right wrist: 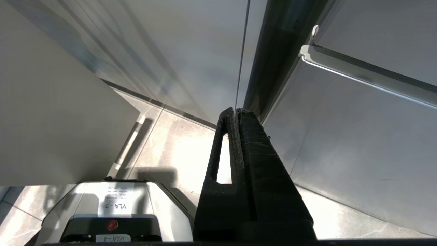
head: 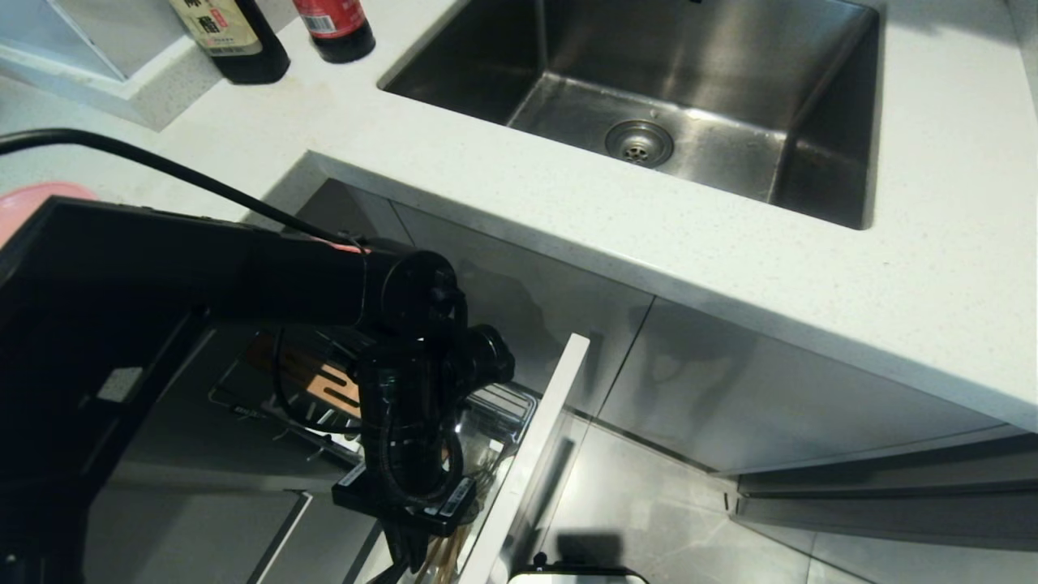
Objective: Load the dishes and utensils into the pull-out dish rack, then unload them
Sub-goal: Pick up the spoon and place it in the cupboard
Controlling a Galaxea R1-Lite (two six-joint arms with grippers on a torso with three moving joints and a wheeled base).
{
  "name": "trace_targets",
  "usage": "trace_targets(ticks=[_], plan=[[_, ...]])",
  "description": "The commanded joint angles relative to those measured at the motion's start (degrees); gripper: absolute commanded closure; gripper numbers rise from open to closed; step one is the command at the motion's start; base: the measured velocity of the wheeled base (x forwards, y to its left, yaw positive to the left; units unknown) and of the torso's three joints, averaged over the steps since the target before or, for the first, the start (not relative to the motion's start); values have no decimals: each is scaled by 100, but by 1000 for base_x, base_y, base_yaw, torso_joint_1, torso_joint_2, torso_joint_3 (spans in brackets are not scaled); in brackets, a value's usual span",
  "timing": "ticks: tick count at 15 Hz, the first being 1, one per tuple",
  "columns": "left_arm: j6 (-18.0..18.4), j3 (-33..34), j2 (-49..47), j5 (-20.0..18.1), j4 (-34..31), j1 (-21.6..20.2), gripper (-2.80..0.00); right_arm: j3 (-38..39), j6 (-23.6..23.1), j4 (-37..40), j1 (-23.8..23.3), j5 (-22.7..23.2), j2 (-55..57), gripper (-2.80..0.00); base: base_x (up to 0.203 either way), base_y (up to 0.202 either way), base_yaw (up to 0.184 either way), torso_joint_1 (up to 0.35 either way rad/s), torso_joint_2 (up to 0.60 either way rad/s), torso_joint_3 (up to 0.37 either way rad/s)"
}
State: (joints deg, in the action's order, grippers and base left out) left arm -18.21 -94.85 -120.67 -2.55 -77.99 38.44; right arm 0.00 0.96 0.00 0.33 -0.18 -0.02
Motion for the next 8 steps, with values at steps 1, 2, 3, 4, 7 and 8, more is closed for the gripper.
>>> trace_targets(ticks=[1, 2, 3, 4, 7, 8], plan=[[-16, -33, -144, 8, 18, -11, 0, 9, 0, 0, 2, 1, 2, 0, 0, 0, 0, 0, 0, 0], [-16, -45, -209, 12, 87, -28, 0, 9, 0, 0, 2, 1, 2, 0, 0, 0, 0, 0, 0, 0], [-57, -85, -251, 35, 108, -38, 0, 9, 0, 0, 2, 1, 2, 0, 0, 0, 0, 0, 0, 0], [-163, -135, -331, 43, 140, -38, 0, 9, 0, 0, 2, 1, 2, 0, 0, 0, 0, 0, 0, 0], [-200, -219, -460, 113, 213, -47, 0, 9, 1, 0, 2, 1, 2, 0, 0, 0, 0, 0, 0, 0], [-201, -254, -515, 118, 214, -63, 0, 9, 0, -2, 2, 1, 2, 0, 0, 0, 0, 0, 0, 0]])
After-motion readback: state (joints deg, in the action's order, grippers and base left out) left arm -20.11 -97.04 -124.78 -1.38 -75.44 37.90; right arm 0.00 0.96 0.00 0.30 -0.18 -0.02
